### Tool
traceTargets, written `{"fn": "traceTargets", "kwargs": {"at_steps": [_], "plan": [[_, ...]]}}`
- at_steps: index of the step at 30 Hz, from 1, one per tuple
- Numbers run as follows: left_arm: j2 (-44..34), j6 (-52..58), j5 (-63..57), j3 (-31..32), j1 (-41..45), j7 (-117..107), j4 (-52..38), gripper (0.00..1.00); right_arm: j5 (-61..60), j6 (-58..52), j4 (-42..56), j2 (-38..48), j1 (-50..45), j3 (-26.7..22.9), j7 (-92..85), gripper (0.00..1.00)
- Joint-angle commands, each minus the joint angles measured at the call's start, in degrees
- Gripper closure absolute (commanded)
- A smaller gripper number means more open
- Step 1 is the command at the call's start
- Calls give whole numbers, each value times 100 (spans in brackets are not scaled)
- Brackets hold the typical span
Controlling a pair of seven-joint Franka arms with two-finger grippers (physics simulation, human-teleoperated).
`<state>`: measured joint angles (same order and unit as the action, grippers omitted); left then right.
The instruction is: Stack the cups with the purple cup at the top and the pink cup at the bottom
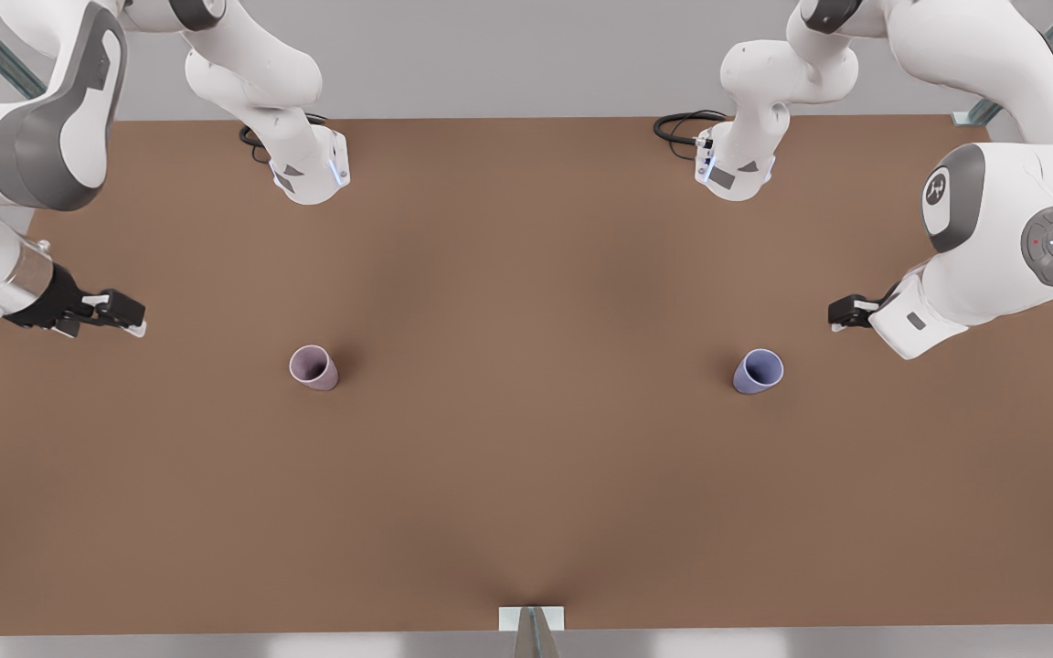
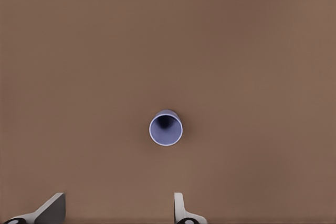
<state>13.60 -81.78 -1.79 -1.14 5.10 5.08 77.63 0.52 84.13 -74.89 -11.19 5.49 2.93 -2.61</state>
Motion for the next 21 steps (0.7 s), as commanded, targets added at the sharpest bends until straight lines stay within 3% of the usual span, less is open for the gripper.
{"fn": "traceTargets", "kwargs": {"at_steps": [1,3,13,21], "plan": [[-7,39,-5,0,0,81,-3,0,1,-63,-130,-58,-48,5,-144,0],[2,30,3,8,0,81,-3,0,-26,121,-236,12,-39,14,-223,0],[99,13,12,0,-9,90,33,0,-122,1659,-2661,504,-152,234,-293,0],[134,13,12,-9,-9,90,33,0,-105,2318,-2970,-154,-373,269,-328,0]]}}
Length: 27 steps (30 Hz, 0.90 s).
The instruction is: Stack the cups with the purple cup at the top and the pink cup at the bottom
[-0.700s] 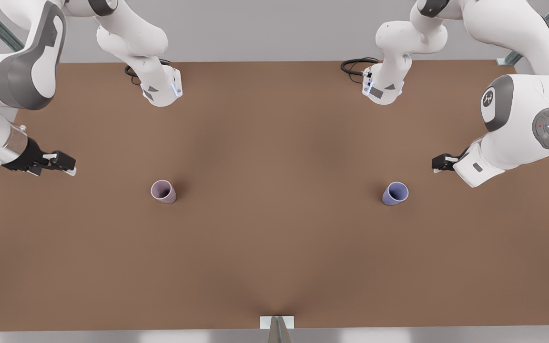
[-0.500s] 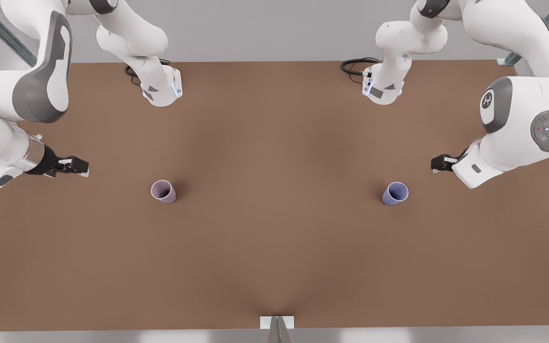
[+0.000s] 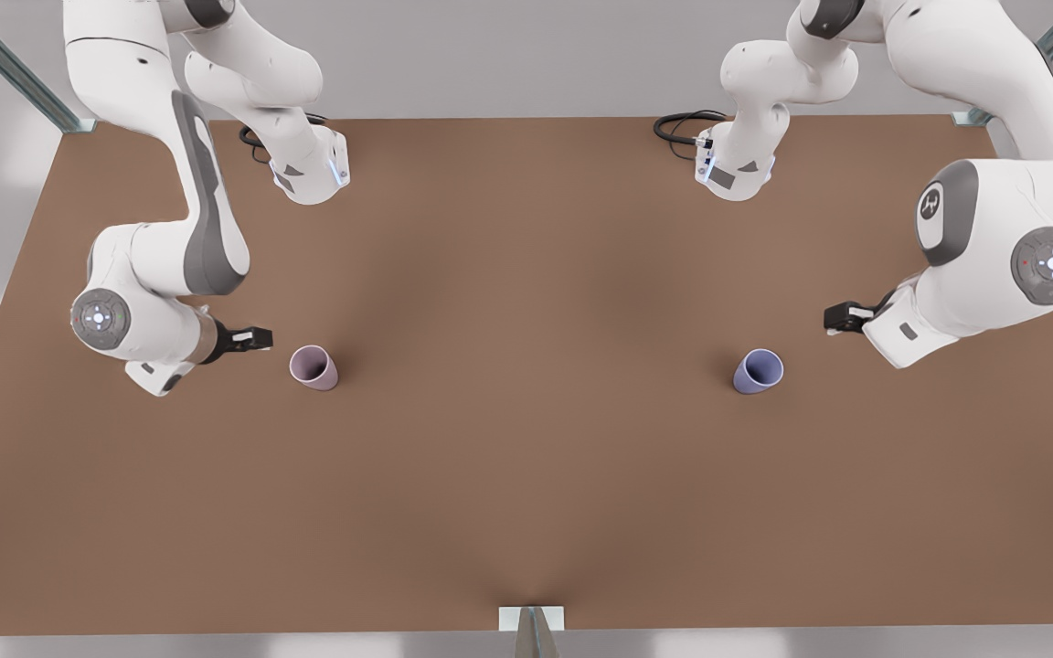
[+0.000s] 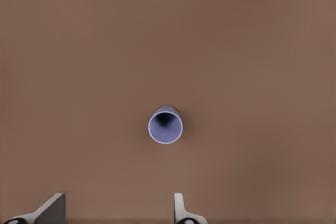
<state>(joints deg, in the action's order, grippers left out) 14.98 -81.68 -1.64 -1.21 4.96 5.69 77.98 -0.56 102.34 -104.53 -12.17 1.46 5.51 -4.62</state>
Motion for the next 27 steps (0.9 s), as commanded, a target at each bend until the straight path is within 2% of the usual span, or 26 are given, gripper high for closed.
{"fn": "traceTargets", "kwargs": {"at_steps": [1,7,17,27], "plan": [[5,3,-3,-2,5,28,-3,0,3,506,-32,-110,-14,-6,-329,0],[14,11,-3,-20,-3,28,15,0,-14,1543,-761,-251,-32,29,-373,0],[67,-6,-3,-20,-21,28,15,0,-23,2220,-858,-796,-85,29,-382,0],[137,-15,-12,-37,-21,28,15,0,-5,2993,-1614,-840,-129,20,-584,0]]}}
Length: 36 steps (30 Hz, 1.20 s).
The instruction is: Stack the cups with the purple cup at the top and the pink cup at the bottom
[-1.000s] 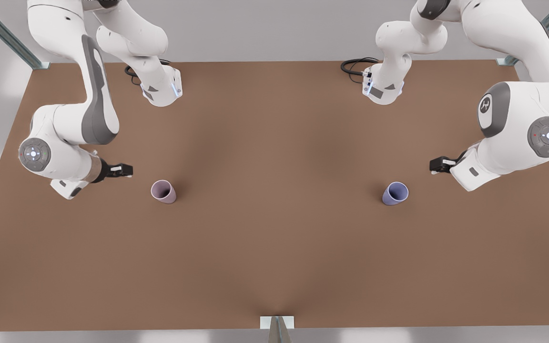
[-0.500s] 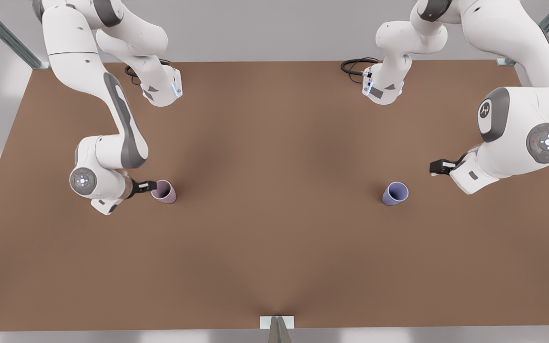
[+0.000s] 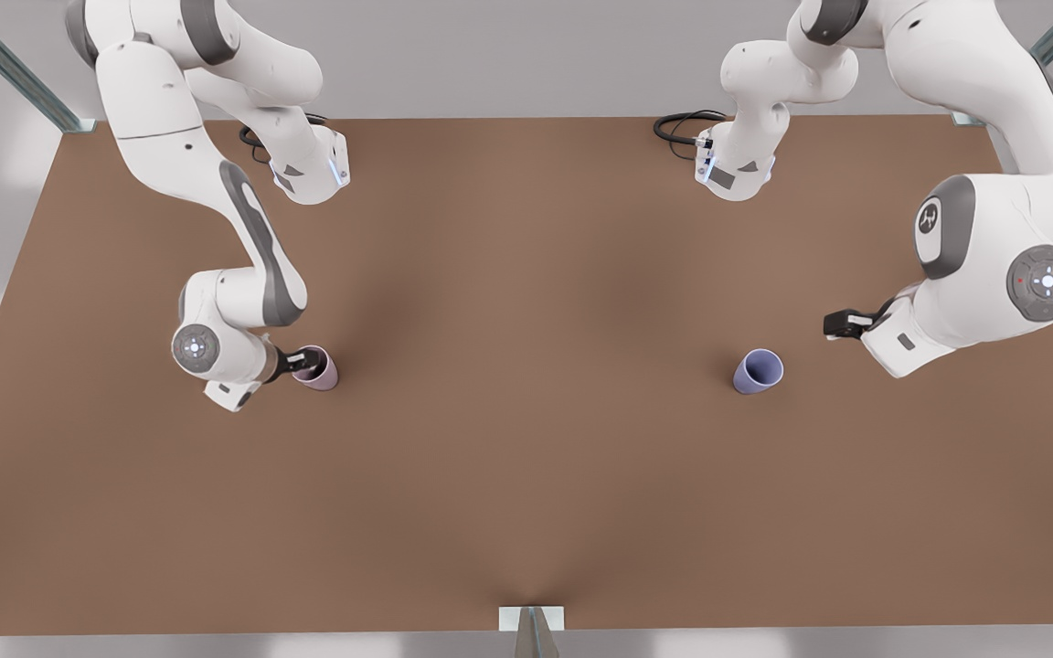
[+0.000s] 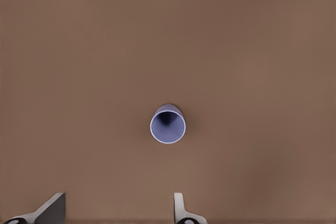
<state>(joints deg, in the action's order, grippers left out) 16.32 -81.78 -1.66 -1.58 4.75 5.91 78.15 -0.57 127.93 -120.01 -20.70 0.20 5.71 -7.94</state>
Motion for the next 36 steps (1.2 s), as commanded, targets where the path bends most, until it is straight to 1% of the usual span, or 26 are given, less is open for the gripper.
{"fn": "traceTargets", "kwargs": {"at_steps": [1,2,3,4,5,6,7,8,9,11,12,19,22,23,24,27,28,30,32,33,35,36], "plan": [[11,-4,-10,0,0,6,-1,0,-4,452,-75,-57,-3,0,-252,4],[11,-13,-1,-9,0,6,-1,0,-4,479,-75,-101,-12,0,-252,14],[11,-13,-1,-9,0,6,-1,0,-4,584,-75,-154,-29,0,-252,20],[11,-4,-1,-9,-9,6,-1,0,-4,584,-49,-180,-38,0,-252,24],[11,-4,-1,-9,-9,6,-1,0,5,584,-49,-189,-38,0,-261,31],[11,-4,-1,-9,-9,6,-1,0,5,584,-40,-180,-38,9,-261,33],[37,-13,-1,-9,-9,6,-10,0,13,584,-31,-180,-38,9,-261,40],[46,-13,-1,-9,-9,6,-1,0,39,584,-31,-180,-38,0,-261,44],[46,-13,-1,-9,-9,6,-1,0,57,584,-31,-180,-38,9,-261,52],[64,-13,-1,-9,0,6,-10,0,66,584,-31,-189,-38,9,-261,72],[64,-13,-1,-9,-9,6,-1,0,84,576,-22,-198,-47,9,-270,79],[64,-13,-1,-9,0,6,-1,0,84,488,92,-5,-47,26,-410,79],[64,-4,-1,-9,0,6,-1,0,13,189,233,241,-47,369,-68,79],[64,-4,-1,-9,0,6,-1,0,13,171,250,347,-47,588,221,79],[73,-22,8,-9,-9,6,-1,0,-4,-110,478,364,-240,712,696,79],[108,-31,-1,-9,-9,6,-1,0,-39,-294,1225,154,-1250,703,2173,79],[108,-31,8,-9,-9,6,-1,0,-39,-576,1840,-127,-1689,703,2814,79],[117,-31,8,-9,-9,6,-1,0,-127,-769,2842,-663,-2472,694,4009,79],[117,-31,8,-9,-9,15,-1,0,-110,-1059,4160,-1586,-3210,694,5354,79],[125,-31,8,-9,-9,6,-1,0,-101,-1059,4978,-2192,-3545,642,5724,79],[161,-31,8,-9,-9,6,-1,0,-31,-1024,6305,-3282,-3931,589,6278,79],[169,-31,8,-9,-9,6,-1,0,-39,-1050,6499,-3450,-4204,229,6384,79]]}}
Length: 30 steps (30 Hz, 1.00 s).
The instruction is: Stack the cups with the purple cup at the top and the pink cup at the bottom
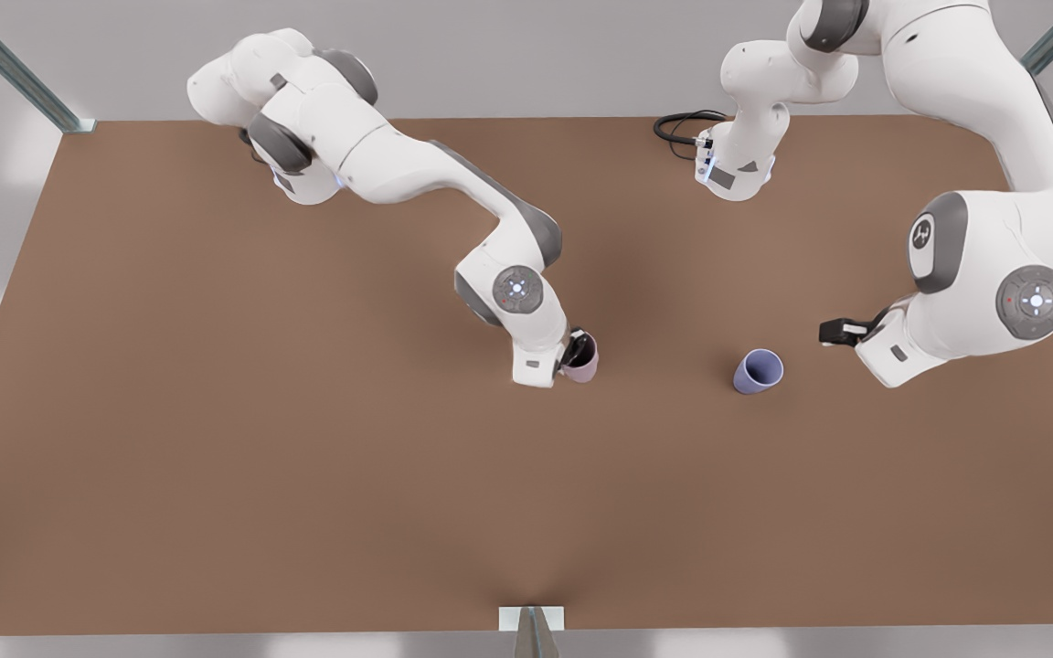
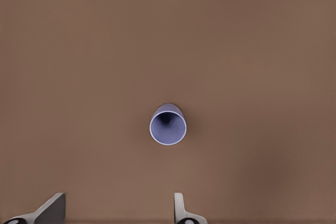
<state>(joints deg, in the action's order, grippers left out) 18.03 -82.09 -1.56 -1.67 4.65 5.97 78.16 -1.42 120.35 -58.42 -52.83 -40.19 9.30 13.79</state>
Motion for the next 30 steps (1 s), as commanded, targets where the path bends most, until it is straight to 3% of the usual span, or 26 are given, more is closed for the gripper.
{"fn": "traceTargets", "kwargs": {"at_steps": [1,4,10,12,16,18,21,27,30], "plan": [[8,-26,-2,0,-8,9,-3,0,45,-284,331,-334,-235,-182,4272,79],[113,-141,24,-9,1,1,33,0,45,-222,366,-615,-340,-437,4387,79],[113,-606,85,-44,1,9,507,0,37,-213,533,-817,-358,-455,4519,79],[96,-763,121,-44,1,9,691,0,37,-204,525,-826,-358,-446,4528,71],[-520,-2302,279,-158,10,9,2379,0,28,-222,525,-843,-358,-455,4510,65],[-528,-2803,401,-158,19,9,2748,0,28,-283,525,-826,-358,-472,4501,65],[-687,-3867,463,-158,36,1,3680,0,28,-301,498,-756,-358,-472,4501,55],[-467,-4052,463,-158,62,1,3786,0,-42,-617,446,-395,-358,-472,4475,51],[-432,-4096,463,-158,54,9,3786,0,-60,-609,-160,228,-296,-481,4185,48]]}}
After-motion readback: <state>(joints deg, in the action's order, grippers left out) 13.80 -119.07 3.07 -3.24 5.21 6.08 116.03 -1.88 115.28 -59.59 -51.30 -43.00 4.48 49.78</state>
